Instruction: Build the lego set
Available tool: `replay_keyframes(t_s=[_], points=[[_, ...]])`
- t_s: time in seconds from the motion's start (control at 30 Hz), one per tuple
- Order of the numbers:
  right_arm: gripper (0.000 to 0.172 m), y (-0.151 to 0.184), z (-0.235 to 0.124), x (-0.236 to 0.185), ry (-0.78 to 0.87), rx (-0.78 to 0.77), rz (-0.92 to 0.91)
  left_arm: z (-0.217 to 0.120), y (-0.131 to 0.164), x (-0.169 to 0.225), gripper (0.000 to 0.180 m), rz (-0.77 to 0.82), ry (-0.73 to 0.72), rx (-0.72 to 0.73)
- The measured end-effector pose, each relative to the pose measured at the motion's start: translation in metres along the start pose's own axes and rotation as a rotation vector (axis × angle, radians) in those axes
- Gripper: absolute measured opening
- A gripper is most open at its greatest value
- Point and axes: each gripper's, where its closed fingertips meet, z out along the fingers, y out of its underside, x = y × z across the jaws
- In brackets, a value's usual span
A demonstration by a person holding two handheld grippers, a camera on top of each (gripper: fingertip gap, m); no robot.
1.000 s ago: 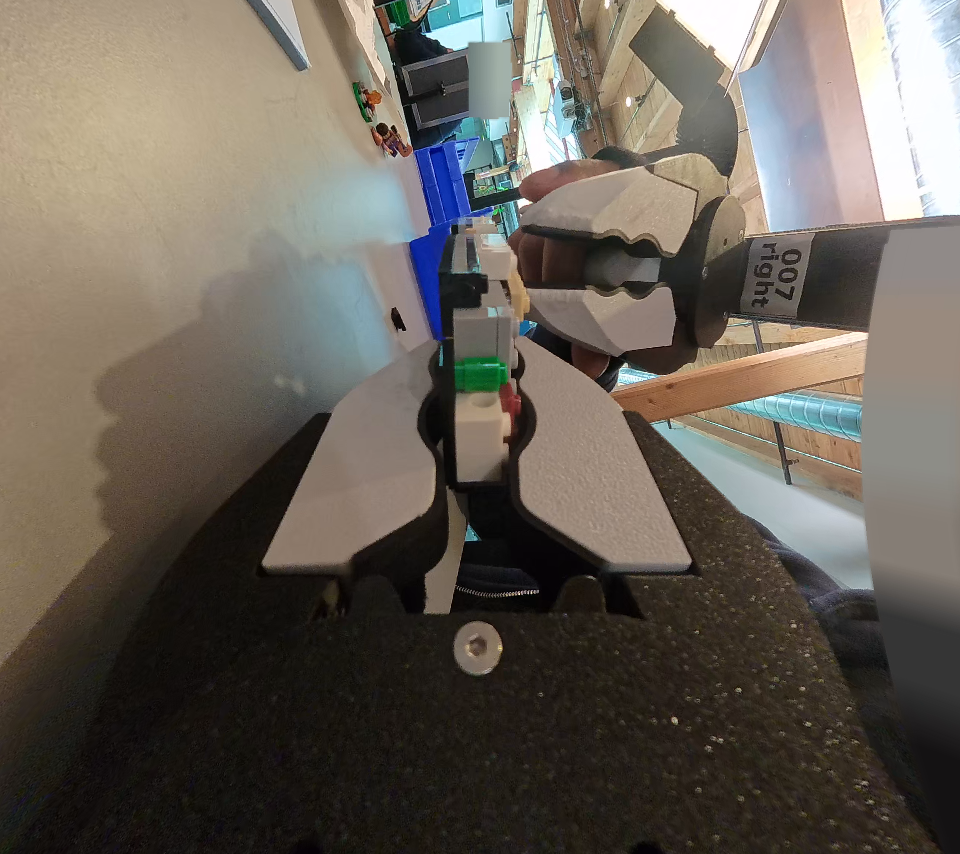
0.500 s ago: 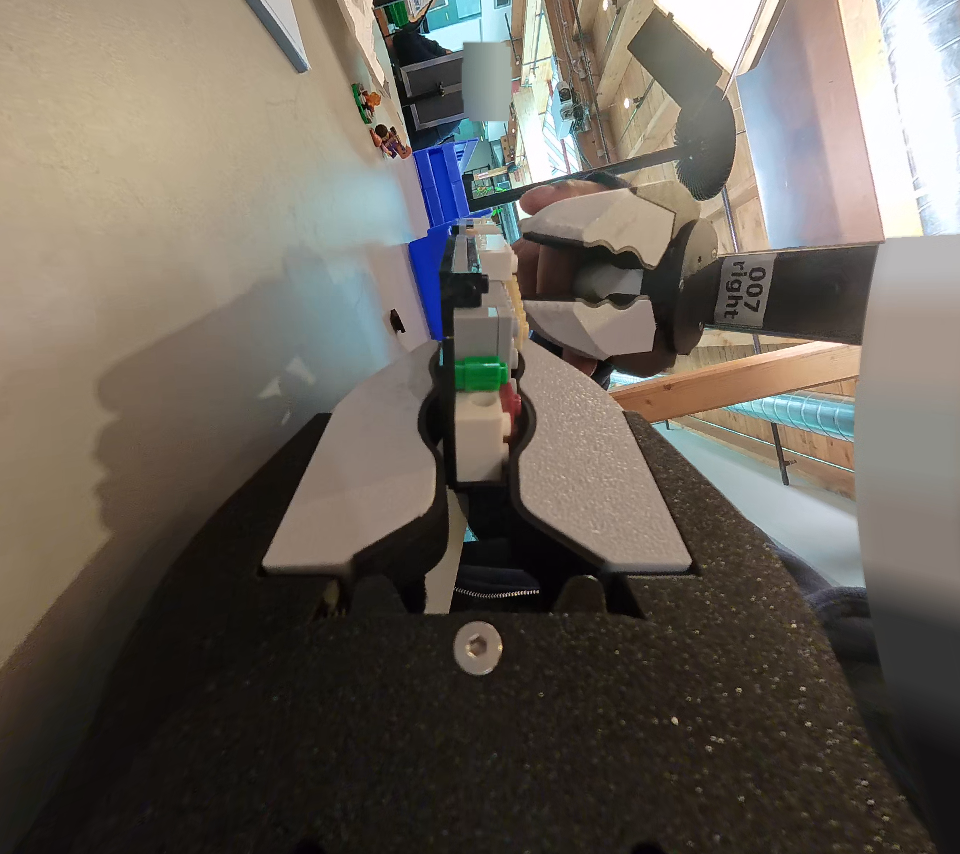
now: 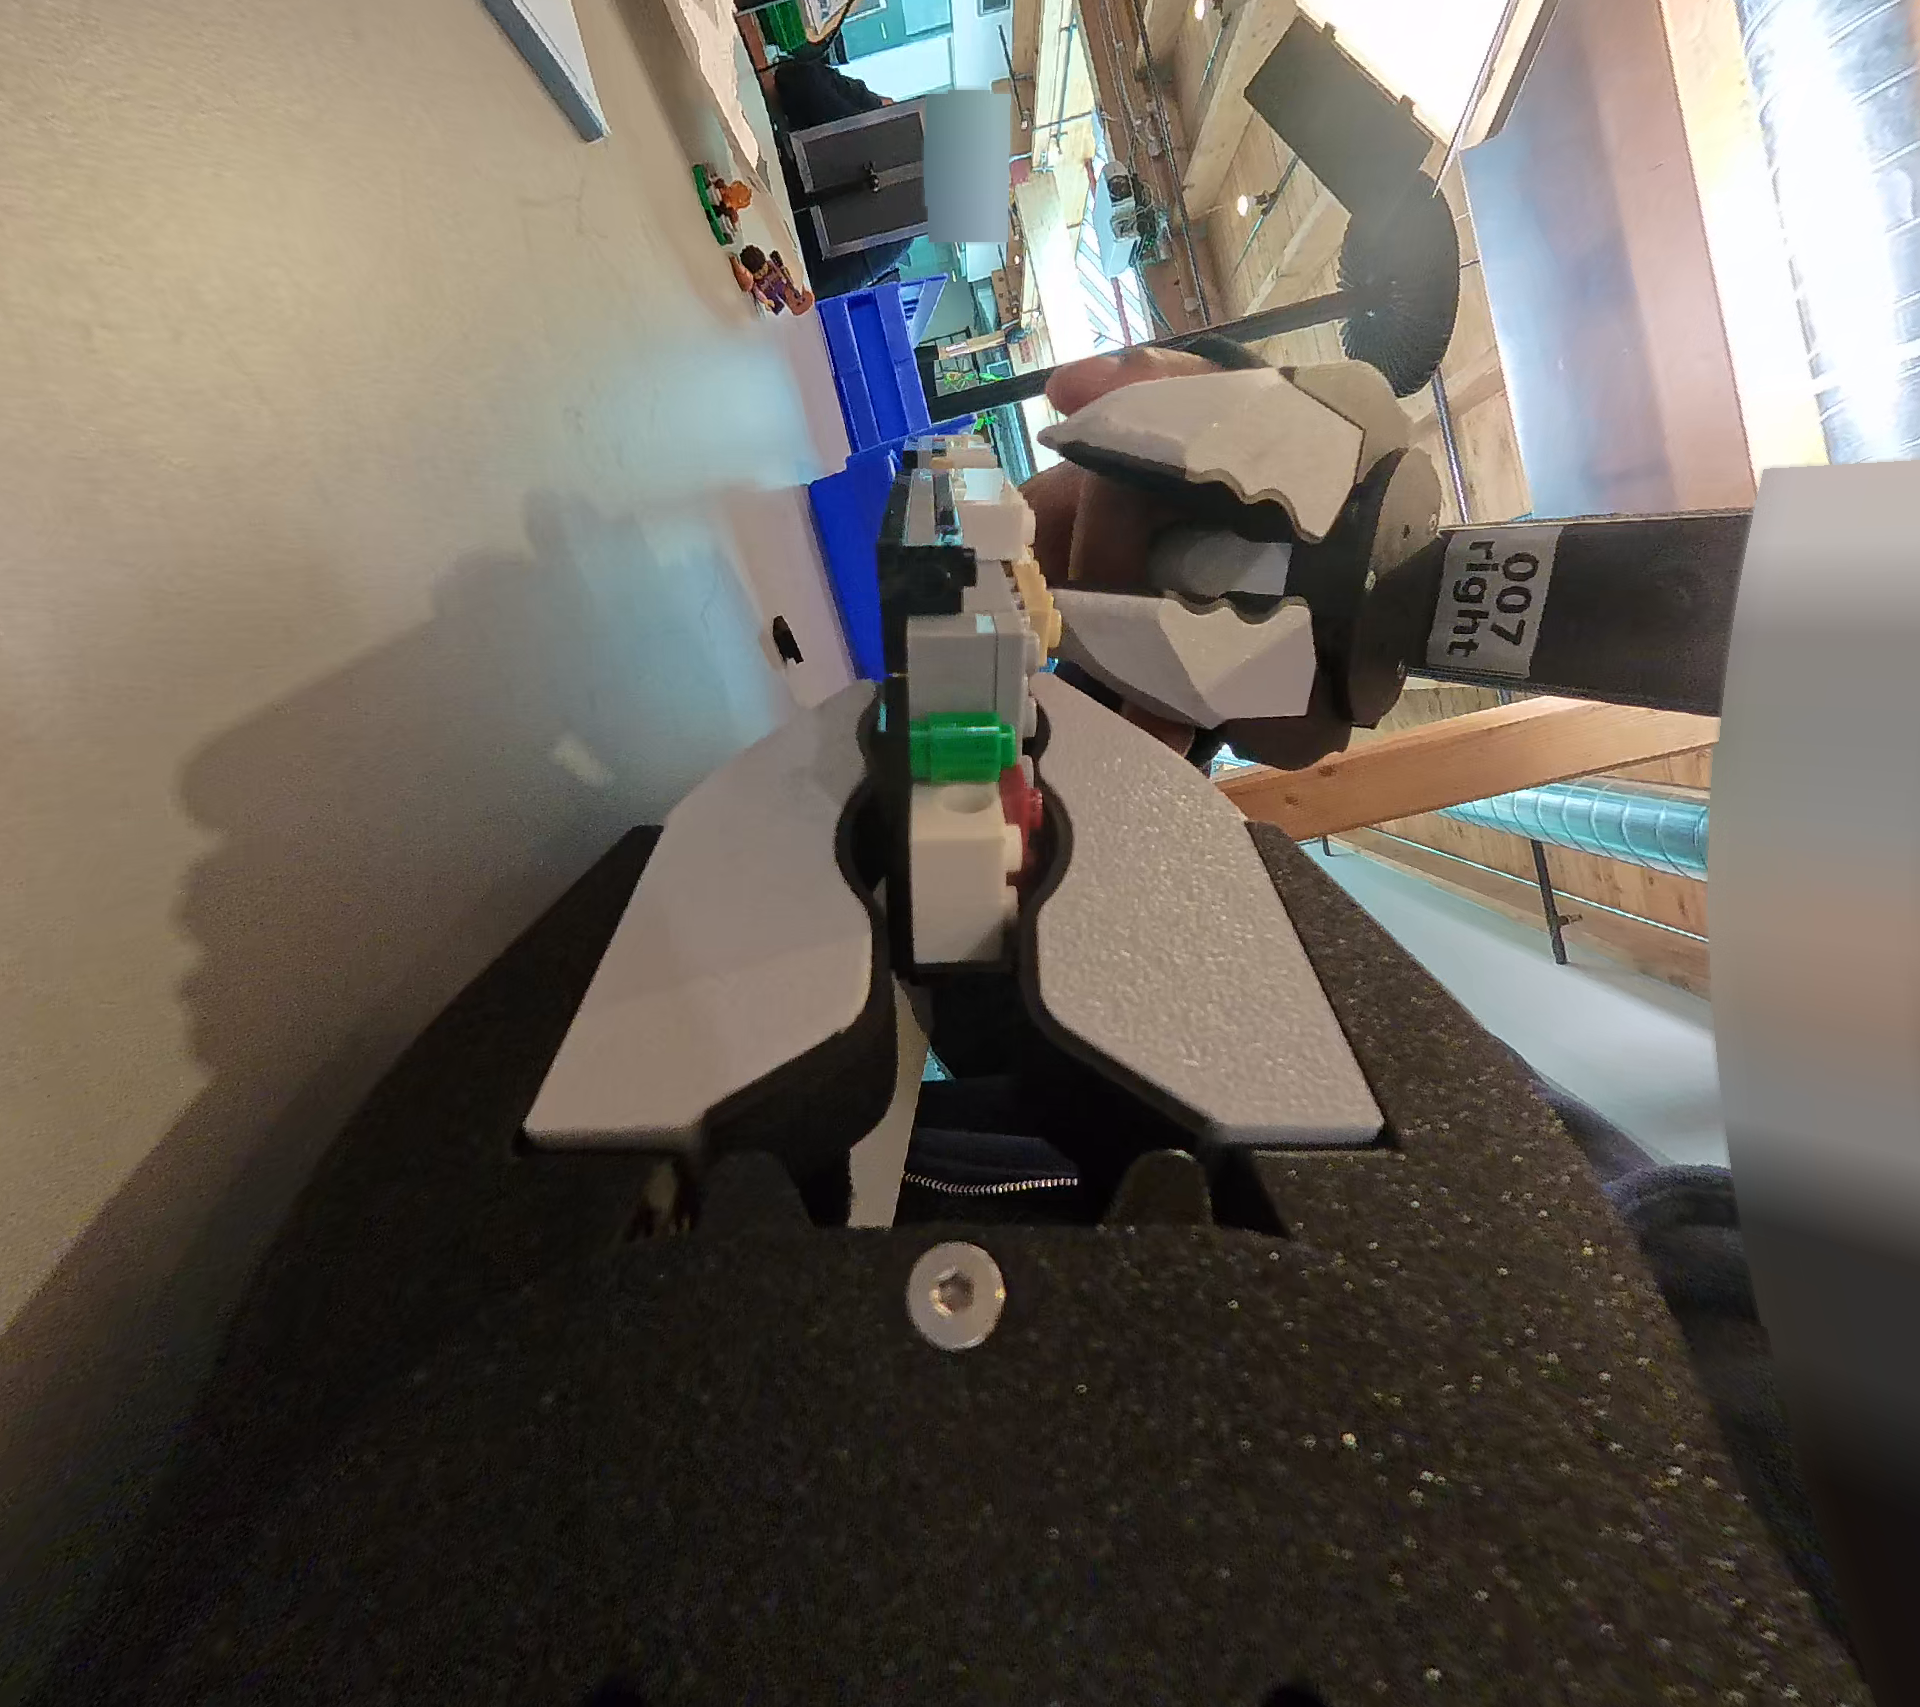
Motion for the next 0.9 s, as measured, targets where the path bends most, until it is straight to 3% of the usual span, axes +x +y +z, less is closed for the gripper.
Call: replay_keyframes(t_s=[0.27,0.9], points=[[0.02,-0.011,0.007,0.002,0.018,0.034,0.028,0.0,0.0,0.0,0.02,0.009,-0.003,0.001],[0.021,0.0,-0.002,0.012,0.036,-0.008,0.07,-0.002,-0.001,0.001,0.02,0.013,-0.001,0.011]])
